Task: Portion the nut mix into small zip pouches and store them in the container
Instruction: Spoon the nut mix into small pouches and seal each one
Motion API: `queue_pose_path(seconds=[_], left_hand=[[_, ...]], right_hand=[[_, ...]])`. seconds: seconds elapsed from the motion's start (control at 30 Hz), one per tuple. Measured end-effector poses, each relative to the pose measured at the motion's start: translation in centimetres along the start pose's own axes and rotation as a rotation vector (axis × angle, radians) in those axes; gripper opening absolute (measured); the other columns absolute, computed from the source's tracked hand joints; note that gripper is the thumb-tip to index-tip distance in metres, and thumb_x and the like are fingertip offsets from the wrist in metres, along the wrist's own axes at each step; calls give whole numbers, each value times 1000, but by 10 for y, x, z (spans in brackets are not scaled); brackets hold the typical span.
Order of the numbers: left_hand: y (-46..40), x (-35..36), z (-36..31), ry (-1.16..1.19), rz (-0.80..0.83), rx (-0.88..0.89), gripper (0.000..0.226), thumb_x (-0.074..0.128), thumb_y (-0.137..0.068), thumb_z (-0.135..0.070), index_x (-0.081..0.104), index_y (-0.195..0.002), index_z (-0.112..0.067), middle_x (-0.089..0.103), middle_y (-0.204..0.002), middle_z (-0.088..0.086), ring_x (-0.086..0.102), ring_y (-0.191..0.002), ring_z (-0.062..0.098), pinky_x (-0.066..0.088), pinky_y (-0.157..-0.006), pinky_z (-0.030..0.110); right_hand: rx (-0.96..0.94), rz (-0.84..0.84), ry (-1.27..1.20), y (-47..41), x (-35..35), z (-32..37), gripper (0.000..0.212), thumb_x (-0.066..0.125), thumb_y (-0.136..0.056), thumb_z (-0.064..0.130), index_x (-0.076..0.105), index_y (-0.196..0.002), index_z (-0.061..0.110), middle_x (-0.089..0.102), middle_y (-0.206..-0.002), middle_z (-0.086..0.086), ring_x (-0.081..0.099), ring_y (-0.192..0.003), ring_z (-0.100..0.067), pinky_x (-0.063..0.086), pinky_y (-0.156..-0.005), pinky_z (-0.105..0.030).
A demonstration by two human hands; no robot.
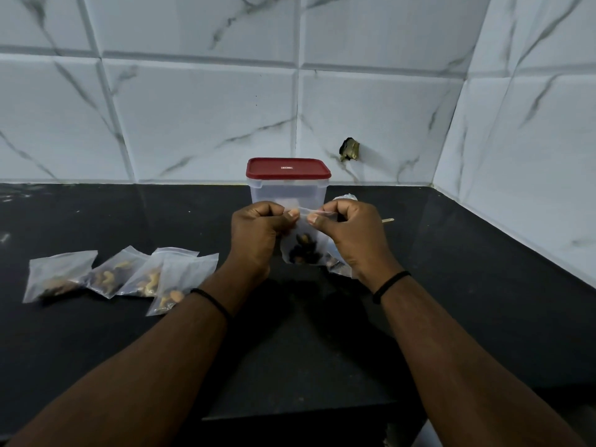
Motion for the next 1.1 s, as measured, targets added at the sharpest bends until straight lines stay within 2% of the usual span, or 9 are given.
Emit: queue_pose_path(seconds=[0.23,0.33,0.43,0.5,0.63,0.7,0.77,0.9,1.1], left_hand=[[8,2,-5,-61,71,98,5,73,-86,-9,73,-88,-5,74,-81,7,70,-74,17,57,-67,28],[15,-2,-8,-48,49,106,6,76,-83,-7,74,-84,-2,74,-77,8,69,-69,15,53,-61,24],[22,-9,-14,1,43,71,4,75,-84,-9,75,-83,-6,75,-82,11,70,-76,22,58,-69,32],[29,-14,-18,3,43,60,4,73,-86,-10,74,-85,-5,74,-84,11,70,-81,25,58,-75,36],[48,-26,-28,21,-9,65,7,73,-85,-5,73,-79,-6,72,-74,9,66,-71,20,55,-65,29],[58,-34,-36,-6,-53,99,10,72,-85,-3,73,-76,-6,70,-70,6,64,-66,16,52,-62,24],[67,-44,-44,-27,-88,130,11,71,-85,-3,73,-75,-5,69,-69,7,63,-65,17,52,-62,25],[75,-76,-53,-106,-155,173,15,72,-86,-7,72,-71,-11,70,-73,11,64,-69,22,55,-67,35],[69,-131,-30,-437,-259,84,18,77,-84,-18,72,-67,-19,70,-64,1,64,-62,15,54,-64,34]], right_hand=[[-30,-21,-59,1,0,3,8,75,-86,14,70,-79,13,63,-69,9,56,-65,1,46,-66,-15],[-36,0,-96,8,1,9,7,75,-86,14,70,-81,13,64,-69,9,58,-66,2,48,-66,-13],[-28,26,-147,16,2,15,9,74,-87,11,69,-80,12,63,-69,9,57,-66,3,48,-68,-14],[-11,41,-173,23,4,19,11,73,-87,11,68,-78,13,63,-69,9,57,-67,1,49,-69,-17],[-30,40,-154,38,13,32,10,76,-85,15,69,-79,10,67,-73,-1,61,-71,-9,54,-71,-31],[-1,63,-173,47,22,42,17,75,-80,27,69,-78,11,69,-75,-8,63,-73,-19,55,-73,-41],[38,84,-199,55,33,52,28,70,-76,38,67,-77,9,68,-75,-15,62,-71,-24,55,-70,-44],[122,146,-270,67,58,73,17,69,-87,24,67,-79,9,66,-72,-14,60,-66,-21,51,-62,-37],[277,258,-249,77,102,71,9,73,-87,12,67,-83,6,69,-73,-10,63,-59,-18,52,-48,-28]])
Point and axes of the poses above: each hand's wrist, its own y-axis away from the middle knuckle, its own x-axis out of the palm, z = x × y, the point moved 2 cm from there along -y, towards the middle knuckle
